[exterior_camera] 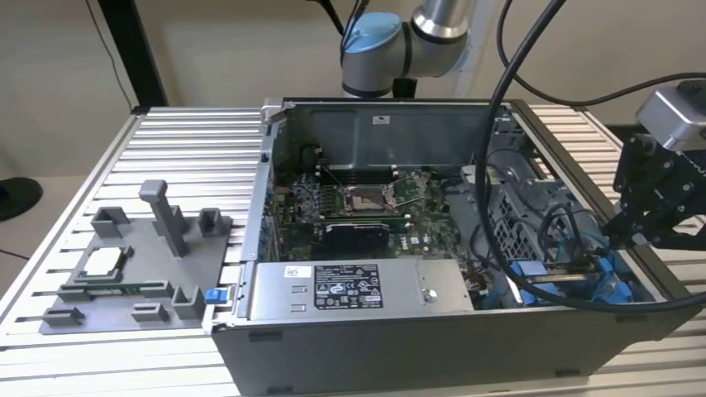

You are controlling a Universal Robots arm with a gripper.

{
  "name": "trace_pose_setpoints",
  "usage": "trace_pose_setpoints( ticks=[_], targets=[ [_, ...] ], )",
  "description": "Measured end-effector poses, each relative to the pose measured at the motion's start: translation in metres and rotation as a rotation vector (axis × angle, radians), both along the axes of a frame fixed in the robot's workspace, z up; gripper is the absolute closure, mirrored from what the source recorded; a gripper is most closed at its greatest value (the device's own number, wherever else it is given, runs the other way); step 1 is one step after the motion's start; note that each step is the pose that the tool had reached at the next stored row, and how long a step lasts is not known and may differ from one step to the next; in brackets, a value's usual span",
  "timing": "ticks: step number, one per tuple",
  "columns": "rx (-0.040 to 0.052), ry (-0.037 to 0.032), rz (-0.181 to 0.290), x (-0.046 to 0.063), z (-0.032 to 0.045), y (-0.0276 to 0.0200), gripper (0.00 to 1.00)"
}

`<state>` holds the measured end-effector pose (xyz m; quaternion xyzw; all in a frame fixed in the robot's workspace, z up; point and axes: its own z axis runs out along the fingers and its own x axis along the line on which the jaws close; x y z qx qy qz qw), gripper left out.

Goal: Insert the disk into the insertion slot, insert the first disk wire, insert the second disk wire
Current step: 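Insert the first disk wire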

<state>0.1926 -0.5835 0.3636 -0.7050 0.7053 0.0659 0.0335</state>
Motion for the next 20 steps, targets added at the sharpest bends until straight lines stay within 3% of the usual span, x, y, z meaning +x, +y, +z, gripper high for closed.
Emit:
trace_pose_setpoints(
  ticks=[1,6,10,13,20],
  targets=[
    [0.0008,0.0000,0.000,0.000,0.0001,-0.0001,1.00],
    [0.0101,0.0000,0.000,0.000,0.0010,0.0000,1.00],
    [0.0162,0.0000,0.000,-0.007,0.0158,0.0001,1.00],
    [0.0190,0.0000,0.000,-0.015,0.0220,0.0002,1.00],
    [0.0191,0.0000,-0.001,-0.043,0.0246,0.0012,1.00]
  ],
)
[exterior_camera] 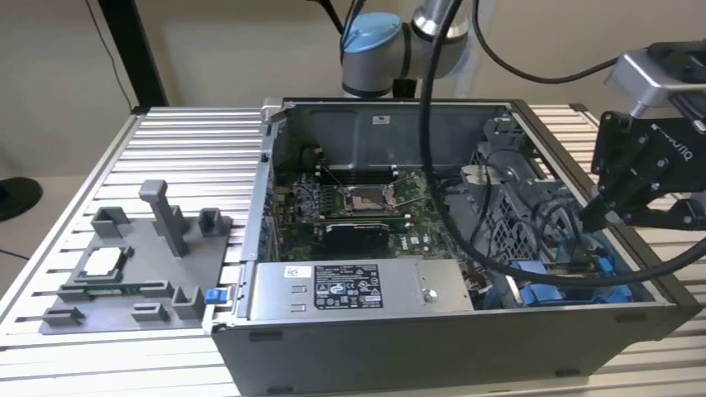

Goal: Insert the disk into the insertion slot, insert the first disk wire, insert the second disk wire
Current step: 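Insert the first disk wire, then insert the second disk wire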

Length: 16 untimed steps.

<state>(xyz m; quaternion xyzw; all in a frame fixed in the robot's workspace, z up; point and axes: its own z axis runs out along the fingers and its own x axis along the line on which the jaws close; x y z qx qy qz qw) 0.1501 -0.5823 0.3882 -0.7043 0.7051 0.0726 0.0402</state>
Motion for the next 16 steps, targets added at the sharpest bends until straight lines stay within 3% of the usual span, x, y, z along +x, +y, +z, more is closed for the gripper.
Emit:
trace_pose_setpoints(
  ticks=[4,8,12,16],
  targets=[
    [0.0000,-0.0020,0.000,-0.018,0.0000,0.0003,1.00],
    [-0.0002,-0.0022,0.000,-0.028,-0.0005,0.0003,1.00],
    [-0.0023,-0.0021,0.001,-0.030,-0.0016,0.0003,1.00],
    [-0.0024,-0.0021,0.016,-0.023,-0.0015,-0.0003,1.00]
  ],
)
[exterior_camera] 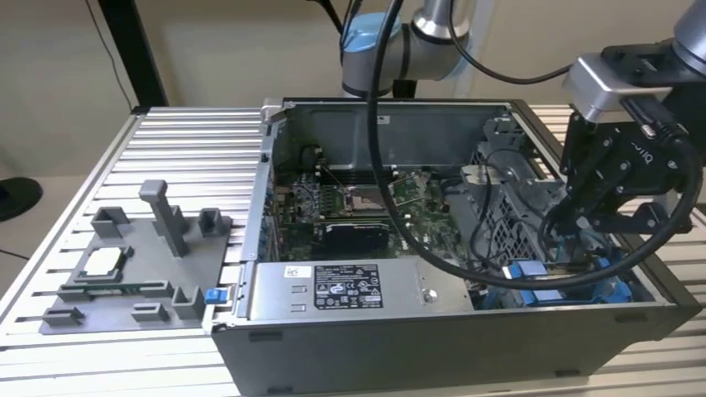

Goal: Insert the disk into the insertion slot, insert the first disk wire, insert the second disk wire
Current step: 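Insert the second disk wire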

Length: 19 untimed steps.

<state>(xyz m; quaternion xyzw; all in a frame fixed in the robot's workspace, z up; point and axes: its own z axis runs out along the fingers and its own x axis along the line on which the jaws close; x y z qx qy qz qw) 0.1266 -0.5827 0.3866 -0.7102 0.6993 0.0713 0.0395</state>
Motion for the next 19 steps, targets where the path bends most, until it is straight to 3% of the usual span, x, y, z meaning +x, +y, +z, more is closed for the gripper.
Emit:
trace_pose_setpoints(
  ticks=[6,19],
  targets=[
    [0.0000,0.0001,0.023,0.011,-0.0002,-0.0021,1.00],
    [0.0002,0.0001,0.053,0.036,-0.0036,-0.0117,1.00]
  ],
)
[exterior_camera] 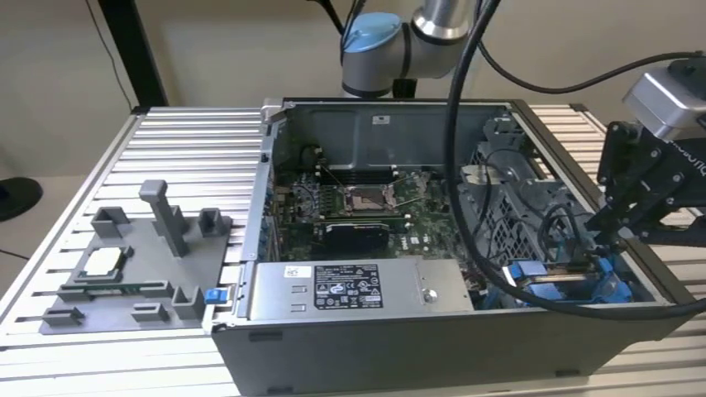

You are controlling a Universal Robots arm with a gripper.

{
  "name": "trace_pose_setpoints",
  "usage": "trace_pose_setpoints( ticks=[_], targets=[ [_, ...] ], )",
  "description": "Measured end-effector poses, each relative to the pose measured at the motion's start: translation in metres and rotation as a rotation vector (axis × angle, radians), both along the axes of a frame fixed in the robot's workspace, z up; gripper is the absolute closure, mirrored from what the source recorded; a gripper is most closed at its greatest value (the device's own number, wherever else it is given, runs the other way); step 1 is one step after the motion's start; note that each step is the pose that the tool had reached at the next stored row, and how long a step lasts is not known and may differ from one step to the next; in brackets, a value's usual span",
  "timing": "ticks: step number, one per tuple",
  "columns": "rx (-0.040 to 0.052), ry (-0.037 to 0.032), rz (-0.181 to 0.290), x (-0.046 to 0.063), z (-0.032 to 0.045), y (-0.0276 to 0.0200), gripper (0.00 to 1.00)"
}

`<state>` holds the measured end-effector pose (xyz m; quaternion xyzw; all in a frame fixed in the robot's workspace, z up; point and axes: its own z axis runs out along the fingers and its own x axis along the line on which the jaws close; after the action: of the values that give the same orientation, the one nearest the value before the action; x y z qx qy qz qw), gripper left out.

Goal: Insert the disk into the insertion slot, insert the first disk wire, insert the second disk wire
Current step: 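Insert the second disk wire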

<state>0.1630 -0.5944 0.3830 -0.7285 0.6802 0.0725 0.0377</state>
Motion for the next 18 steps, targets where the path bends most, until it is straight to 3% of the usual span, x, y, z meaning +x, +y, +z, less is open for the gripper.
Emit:
trace_pose_setpoints(
  ticks=[4,5,10,18],
  targets=[
    [0.0000,0.0000,0.008,0.012,-0.0018,-0.0020,1.00],
    [-0.0001,0.0000,0.010,0.014,-0.0019,-0.0027,0.00],
    [-0.0001,0.0001,0.017,0.029,-0.0042,-0.0062,0.00],
    [-0.0002,0.0006,0.017,0.037,-0.0130,-0.0093,0.00]
  ],
)
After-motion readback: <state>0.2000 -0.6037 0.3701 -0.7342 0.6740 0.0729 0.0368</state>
